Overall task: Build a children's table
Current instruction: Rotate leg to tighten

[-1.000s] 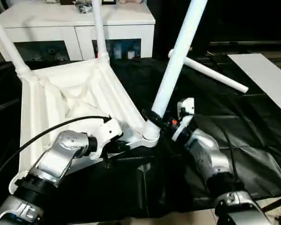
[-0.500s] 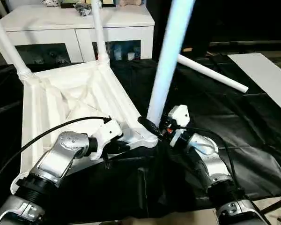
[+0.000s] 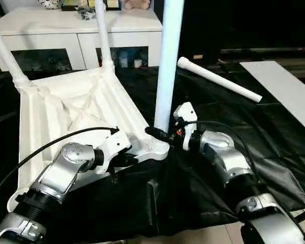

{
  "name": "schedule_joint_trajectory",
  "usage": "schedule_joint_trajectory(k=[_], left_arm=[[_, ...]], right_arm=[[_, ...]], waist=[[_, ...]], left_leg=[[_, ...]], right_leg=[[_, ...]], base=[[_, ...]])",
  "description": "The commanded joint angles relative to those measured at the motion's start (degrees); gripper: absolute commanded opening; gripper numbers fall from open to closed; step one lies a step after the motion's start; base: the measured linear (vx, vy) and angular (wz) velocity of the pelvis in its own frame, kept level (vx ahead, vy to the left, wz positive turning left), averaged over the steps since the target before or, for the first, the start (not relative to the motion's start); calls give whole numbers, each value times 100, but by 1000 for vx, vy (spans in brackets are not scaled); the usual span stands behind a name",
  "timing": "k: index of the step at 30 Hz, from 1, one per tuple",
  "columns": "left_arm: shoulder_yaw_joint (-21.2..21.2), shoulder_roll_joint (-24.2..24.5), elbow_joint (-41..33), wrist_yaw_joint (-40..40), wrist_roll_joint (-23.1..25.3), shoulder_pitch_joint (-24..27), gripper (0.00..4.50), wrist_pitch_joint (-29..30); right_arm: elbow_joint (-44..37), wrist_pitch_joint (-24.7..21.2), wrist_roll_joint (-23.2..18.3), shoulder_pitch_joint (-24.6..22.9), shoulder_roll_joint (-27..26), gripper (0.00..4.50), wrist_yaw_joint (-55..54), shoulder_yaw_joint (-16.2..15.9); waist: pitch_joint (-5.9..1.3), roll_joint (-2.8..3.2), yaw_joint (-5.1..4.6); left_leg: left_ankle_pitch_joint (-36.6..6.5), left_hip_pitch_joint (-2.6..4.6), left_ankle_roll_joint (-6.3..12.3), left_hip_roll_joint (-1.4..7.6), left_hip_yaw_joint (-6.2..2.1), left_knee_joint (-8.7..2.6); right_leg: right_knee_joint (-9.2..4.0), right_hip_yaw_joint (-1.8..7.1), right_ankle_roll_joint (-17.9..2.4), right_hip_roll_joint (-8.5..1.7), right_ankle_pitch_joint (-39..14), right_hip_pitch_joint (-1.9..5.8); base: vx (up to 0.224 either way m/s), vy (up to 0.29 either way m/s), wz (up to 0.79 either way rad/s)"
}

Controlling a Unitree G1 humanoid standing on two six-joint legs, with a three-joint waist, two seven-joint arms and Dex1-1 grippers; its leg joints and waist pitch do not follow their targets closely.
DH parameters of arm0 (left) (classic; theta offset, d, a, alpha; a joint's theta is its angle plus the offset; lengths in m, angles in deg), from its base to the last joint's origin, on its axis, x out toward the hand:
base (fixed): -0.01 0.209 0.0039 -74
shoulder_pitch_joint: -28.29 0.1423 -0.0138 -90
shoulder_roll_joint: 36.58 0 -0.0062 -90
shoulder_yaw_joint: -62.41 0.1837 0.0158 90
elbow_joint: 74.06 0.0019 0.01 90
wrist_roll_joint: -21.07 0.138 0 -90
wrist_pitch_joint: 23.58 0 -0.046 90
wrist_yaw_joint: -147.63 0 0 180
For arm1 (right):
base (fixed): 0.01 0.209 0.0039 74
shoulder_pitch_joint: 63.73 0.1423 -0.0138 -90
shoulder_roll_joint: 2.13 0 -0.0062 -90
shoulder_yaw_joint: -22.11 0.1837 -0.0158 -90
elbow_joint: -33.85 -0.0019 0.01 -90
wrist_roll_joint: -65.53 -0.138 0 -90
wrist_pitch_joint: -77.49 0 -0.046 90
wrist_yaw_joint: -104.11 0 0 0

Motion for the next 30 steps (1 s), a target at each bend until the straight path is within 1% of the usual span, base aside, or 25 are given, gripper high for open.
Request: schedule_joint_trajectory(k=[1, 3, 5, 6, 8, 9, 10, 11, 15, 19, 20, 23, 26, 28, 29, 30], left_arm=[[-19, 50, -138, 59, 44, 3, 0, -26], [-23, 65, -121, 74, 45, 10, 0, -45], [-27, 72, -104, 82, 41, 8, 0, -56], [-31, 73, -98, 87, 35, 6, 0, -56], [-39, 69, -73, 95, 36, -7, 0, -59], [-45, 60, -36, 108, 36, -27, 0, -66], [-46, 58, -28, 111, 35, -32, 0, -68], [-48, 55, -15, 113, 33, -38, 0, -68], [-43, 74, 31, 166, 54, -69, 0, -91], [-28, 126, 49, 264, 48, -74, 0, -119], [-19, 159, 47, 310, 51, -66, 0, -139], [-16, 228, 46, 390, 52, -52, 0, -178], [-35, 251, 40, 448, 25, -46, 0, -215], [-63, 258, -1, 559, -55, -31, 0, -285], [-76, 263, -20, 613, -92, -24, 0, -335], [-82, 281, -55, 713, -144, -6, 0, -403]], right_arm=[[483, -486, 300, -299, 201, 184, 64, -268], [439, -549, 285, -345, 232, 184, 157, -287], [412, -570, 286, -370, 248, 184, 200, -297], [415, -574, 290, -372, 250, 184, 213, -298], [436, -572, 310, -362, 245, 184, 216, -305], [448, -570, 336, -352, 219, 184, 165, -304], [450, -571, 341, -349, 212, 184, 151, -303], [457, -567, 361, -345, 208, 184, 116, -308], [450, -556, 375, -341, 203, 184, 95, -288], [463, -510, 396, -324, 228, 184, 158, -308], [461, -474, 401, -323, 244, 184, 217, -326], [483, -334, 391, -313, 280, 184, 377, -360], [478, -248, 351, -303, 322, 184, 595, -390], [432, -183, 326, -290, 392, 184, 809, -424], [408, -161, 307, -281, 431, 184, 912, -432], [384, -136, 286, -270, 475, 184, 1015, -433]], waist=[[-228, 48, -48], [-232, 49, -53], [-236, 53, -44], [-235, 48, -47], [-237, 35, -37], [-235, 59, -33], [-235, 49, -35], [-233, 60, -29], [-226, 59, -37], [-224, 55, -42], [-225, 65, -39], [-230, 61, -44], [-240, 63, -31], [-251, 67, -23], [-256, 71, -19], [-267, 66, -14]], left_leg=[[-2920, 205, -404, 360, -250, -570], [-2859, 202, -406, 360, -229, -586], [-2868, 219, -405, 350, -210, -574], [-2858, 213, -400, 349, -208, -574], [-2849, 215, -388, 348, -205, -569], [-2863, 223, -394, 348, -205, -567], [-2867, 224, -392, 347, -204, -565], [-2883, 231, -397, 349, -211, -568], [-2987, 235, -424, 353, -223, -579], [-3018, 228, -436, 357, -228, -590], [-3036, 230, -441, 357, -230, -591], [-3027, 229, -439, 357, -227, -593], [-2909, 225, -407, 360, -212, -588], [-2722, 203, -360, 361, -198, -587], [-2674, 204, -351, 364, -193, -587], [-2542, 192, -321, 365, -184, -587]], right_leg=[[-659, 291, -732, -508, -2838, -30], [-629, 293, -843, -475, -2394, -30], [-630, 308, -906, -480, -2263, -38], [-628, 310, -920, -480, -2242, -30], [-634, 312, -928, -492, -2271, -22], [-645, 315, -916, -495, -2331, -30], [-652, 315, -911, -496, -2359, -30], [-654, 314, -899, -496, -2406, -33], [-670, 311, -849, -493, -2561, -40], [-665, 312, -851, -488, -2522, -44], [-666, 312, -854, -490, -2526, -46], [-664, 316, -861, -492, -2476, -43], [-650, 321, -914, -486, -2266, -33], [-626, 319, -992, -479, -1992, 1], [-614, 318, -1015, -471, -1900, 3], [-590, 312, -1072, -461, -1664, 22]], base=[[0, 0, 0], [0, 0, 0], [0, 0, 0], [0, 0, 0], [0, 0, 0], [0, 0, 0], [0, 0, 0], [0, 0, 0], [0, 0, 0], [0, 0, 0], [0, 0, 0], [0, 0, 0], [0, 0, 0], [0, 0, 0], [0, 0, 0], [0, 0, 0]])
